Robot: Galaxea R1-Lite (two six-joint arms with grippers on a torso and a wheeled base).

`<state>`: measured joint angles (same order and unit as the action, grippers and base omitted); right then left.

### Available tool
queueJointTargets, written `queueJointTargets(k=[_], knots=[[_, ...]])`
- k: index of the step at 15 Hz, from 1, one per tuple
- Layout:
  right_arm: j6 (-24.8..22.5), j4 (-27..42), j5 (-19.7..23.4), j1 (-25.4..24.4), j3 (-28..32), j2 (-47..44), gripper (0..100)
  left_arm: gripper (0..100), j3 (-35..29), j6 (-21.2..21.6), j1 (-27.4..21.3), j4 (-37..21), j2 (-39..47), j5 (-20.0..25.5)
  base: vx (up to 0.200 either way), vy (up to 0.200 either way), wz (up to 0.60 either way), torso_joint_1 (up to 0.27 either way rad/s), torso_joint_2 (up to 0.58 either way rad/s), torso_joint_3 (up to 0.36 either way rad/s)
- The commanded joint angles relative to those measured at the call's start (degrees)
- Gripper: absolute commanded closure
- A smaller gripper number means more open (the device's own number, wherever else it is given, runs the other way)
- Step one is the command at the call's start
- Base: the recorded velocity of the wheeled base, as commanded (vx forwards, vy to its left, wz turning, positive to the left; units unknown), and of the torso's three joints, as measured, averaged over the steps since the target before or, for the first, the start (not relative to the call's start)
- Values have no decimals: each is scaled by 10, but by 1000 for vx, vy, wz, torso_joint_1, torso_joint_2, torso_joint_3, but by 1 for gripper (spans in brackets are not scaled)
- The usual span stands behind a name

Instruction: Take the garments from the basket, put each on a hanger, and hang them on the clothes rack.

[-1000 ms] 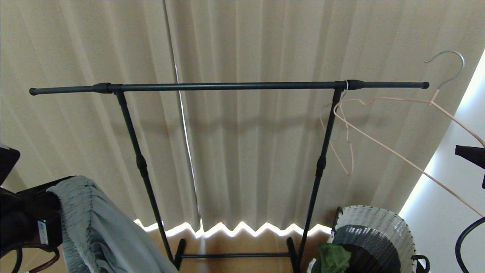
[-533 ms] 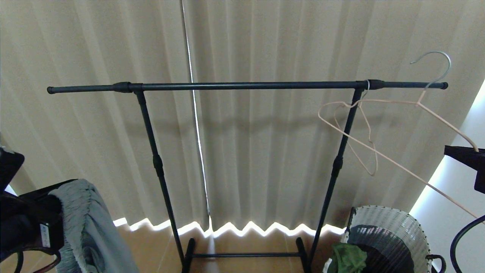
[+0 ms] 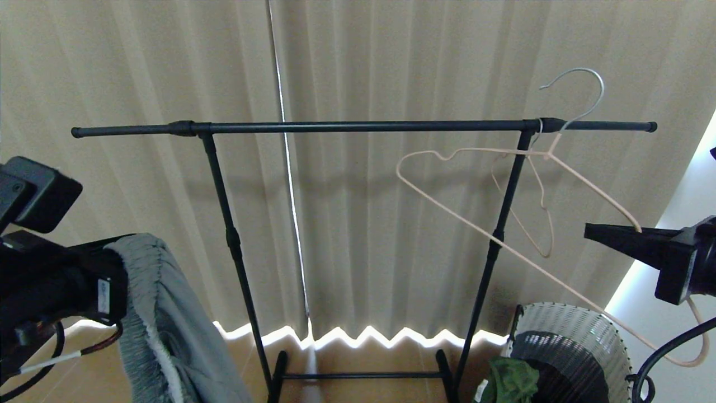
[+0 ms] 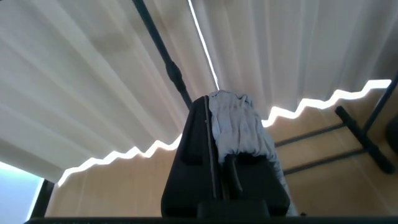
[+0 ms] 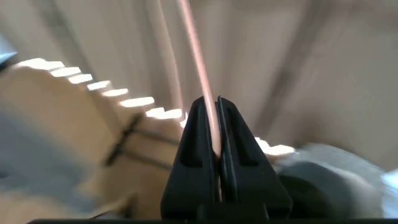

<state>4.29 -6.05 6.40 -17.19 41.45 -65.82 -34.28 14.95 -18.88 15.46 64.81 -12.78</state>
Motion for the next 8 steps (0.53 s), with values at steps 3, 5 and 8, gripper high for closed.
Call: queueJointTargets(k=[3,5,8], knots=[[67,0,-2,-146,-8,-5,100,100,-132,-47,-12,-2,154,-14,0,0,0,0,0,0],[79,0,-3,-188,-8,-11,100,100,-186,-78,-25,-3,205,-52,0,0,0,0,0,0],[79,0,-1,-222,-8,-19,100,100,-248,-113,-28,-3,265,-88,0,0,0,0,0,0]])
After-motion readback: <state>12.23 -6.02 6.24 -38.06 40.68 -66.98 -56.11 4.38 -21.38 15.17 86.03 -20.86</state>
